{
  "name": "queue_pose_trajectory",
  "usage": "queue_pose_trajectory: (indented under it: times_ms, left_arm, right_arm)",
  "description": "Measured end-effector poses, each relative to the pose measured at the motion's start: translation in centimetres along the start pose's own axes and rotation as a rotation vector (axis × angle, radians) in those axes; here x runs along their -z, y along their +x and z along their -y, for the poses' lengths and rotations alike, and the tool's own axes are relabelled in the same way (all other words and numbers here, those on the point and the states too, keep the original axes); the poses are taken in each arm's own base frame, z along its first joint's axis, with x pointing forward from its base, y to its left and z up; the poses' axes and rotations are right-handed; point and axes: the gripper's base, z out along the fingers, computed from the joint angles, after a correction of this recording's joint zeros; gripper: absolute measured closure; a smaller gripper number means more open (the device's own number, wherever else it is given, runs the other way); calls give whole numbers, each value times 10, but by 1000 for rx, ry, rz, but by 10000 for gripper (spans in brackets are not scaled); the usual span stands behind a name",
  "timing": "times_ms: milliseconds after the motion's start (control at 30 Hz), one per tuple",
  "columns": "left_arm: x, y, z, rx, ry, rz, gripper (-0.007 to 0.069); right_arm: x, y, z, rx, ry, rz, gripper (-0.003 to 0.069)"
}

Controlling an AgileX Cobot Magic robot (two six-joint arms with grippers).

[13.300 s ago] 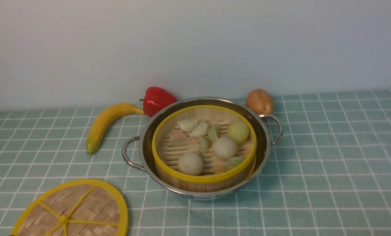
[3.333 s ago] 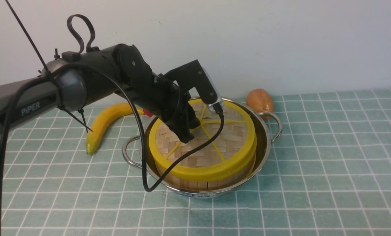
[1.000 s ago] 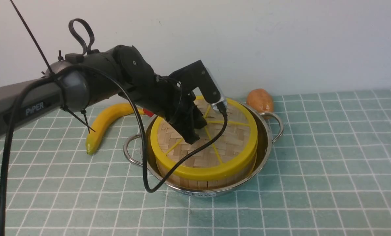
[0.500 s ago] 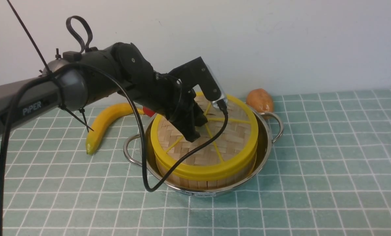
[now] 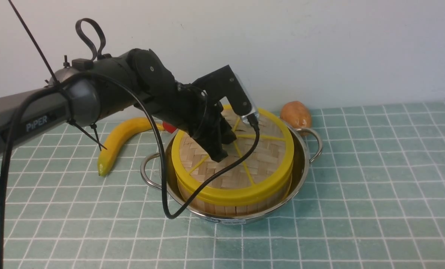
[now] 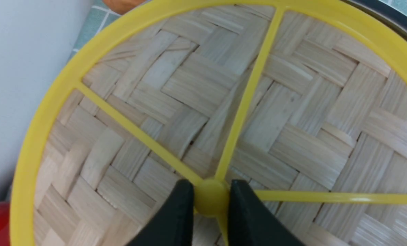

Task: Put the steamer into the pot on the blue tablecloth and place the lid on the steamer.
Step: 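Place the yellow bamboo steamer lid onto the steamer in the pot with the left gripper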

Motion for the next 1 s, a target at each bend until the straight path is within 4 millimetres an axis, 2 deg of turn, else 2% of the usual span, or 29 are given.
queue_pose_trajectory:
  times_ms: [100,267,333,467,633,767,800,1000]
  left_arm:
    - [0,0,0,-1,0,0,488]
    - [0,-2,-2,4,-22,15,421]
    - [1,-2,-3,7,-24,19,352]
    - [1,-3,-3,9,-25,20,288]
    - [6,-6,-3,6,-32,29,260]
    - [28,-15,-3,-2,-63,63,258]
    - [44,-22,-2,4,-84,89,258]
    - [113,-47,6,-8,-188,212,256]
  right_arm:
    - [0,0,0,0,0,0,417]
    - [0,0,0,0,0,0,417]
    - [0,0,0,0,0,0,417]
    - [0,0,0,0,0,0,417]
    - [0,0,0,0,0,0,417]
    - [0,0,0,0,0,0,417]
    - [0,0,0,0,0,0,417]
    - [0,0,0,0,0,0,417]
